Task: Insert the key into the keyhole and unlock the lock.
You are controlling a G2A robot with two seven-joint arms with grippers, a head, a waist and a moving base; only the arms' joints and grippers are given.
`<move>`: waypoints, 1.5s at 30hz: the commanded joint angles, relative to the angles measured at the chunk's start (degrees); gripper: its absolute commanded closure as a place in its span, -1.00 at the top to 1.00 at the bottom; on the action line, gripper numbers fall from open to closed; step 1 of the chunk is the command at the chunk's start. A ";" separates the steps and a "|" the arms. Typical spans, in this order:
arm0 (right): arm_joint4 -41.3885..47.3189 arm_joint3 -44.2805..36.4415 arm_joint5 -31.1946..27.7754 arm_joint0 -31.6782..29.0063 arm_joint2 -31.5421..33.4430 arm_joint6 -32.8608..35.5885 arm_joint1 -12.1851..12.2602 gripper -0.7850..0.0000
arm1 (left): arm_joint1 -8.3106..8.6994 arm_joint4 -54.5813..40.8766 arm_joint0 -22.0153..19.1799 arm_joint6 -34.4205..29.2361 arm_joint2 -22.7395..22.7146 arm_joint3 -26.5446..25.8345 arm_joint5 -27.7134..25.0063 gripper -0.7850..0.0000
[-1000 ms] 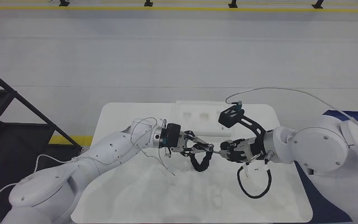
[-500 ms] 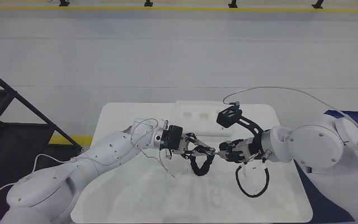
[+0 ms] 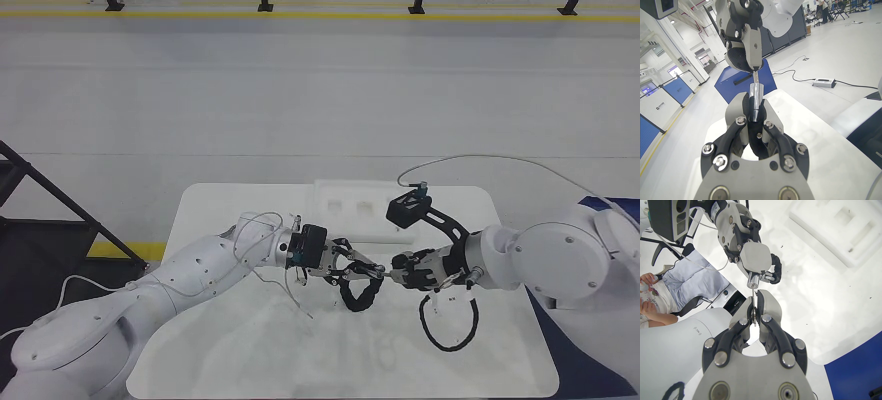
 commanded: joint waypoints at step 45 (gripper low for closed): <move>2.34 2.50 2.55 2.93 -4.15 -3.93 -0.30 -0.06 | -0.39 -4.22 0.34 -1.60 0.00 0.19 -1.59 -1.00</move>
